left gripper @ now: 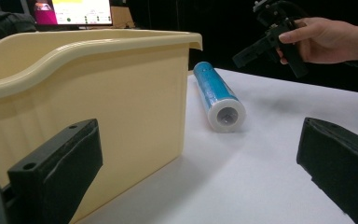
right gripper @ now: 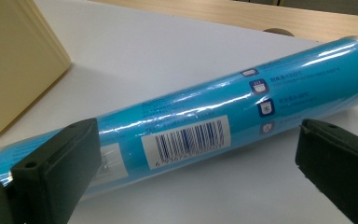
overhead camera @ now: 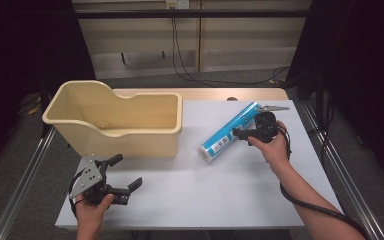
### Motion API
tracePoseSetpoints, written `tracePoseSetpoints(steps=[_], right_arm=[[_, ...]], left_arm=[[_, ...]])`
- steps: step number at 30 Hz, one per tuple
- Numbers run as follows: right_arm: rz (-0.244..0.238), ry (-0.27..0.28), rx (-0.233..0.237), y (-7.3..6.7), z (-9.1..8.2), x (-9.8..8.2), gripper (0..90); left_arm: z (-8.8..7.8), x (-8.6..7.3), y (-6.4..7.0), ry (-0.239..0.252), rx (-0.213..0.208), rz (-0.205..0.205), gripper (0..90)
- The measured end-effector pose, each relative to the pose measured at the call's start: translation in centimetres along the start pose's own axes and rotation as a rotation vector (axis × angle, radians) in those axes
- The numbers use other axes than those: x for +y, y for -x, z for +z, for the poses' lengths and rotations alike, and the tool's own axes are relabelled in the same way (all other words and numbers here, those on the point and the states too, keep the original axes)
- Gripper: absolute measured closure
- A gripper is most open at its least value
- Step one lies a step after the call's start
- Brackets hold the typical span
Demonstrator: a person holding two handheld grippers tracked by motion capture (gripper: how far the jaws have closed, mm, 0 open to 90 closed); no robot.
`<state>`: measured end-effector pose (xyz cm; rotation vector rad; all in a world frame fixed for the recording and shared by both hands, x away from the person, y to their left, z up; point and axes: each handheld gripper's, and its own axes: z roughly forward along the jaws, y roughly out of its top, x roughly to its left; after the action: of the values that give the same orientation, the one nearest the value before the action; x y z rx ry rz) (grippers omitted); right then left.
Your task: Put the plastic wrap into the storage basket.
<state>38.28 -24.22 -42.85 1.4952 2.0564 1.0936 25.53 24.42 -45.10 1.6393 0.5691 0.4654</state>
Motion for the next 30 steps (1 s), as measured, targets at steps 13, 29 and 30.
tracePoseSetpoints(steps=[13, 29, 30], right_arm=[[0.112, -0.103, -0.074, -0.9, 2.6, 2.2, 1.3], [0.236, -0.193, -0.112, -1.0, 5.4, 2.1, 1.2], [0.244, -0.197, -0.112, -1.0, 5.4, 2.1, 1.1]], left_arm=[[0.2, -0.2, -0.1, -0.008, -0.011, -0.004, 0.0], [0.4, -0.3, -0.2, -0.013, -0.02, -0.003, 0.0], [0.4, -0.3, -0.2, -0.014, -0.02, -0.002, 0.0]])
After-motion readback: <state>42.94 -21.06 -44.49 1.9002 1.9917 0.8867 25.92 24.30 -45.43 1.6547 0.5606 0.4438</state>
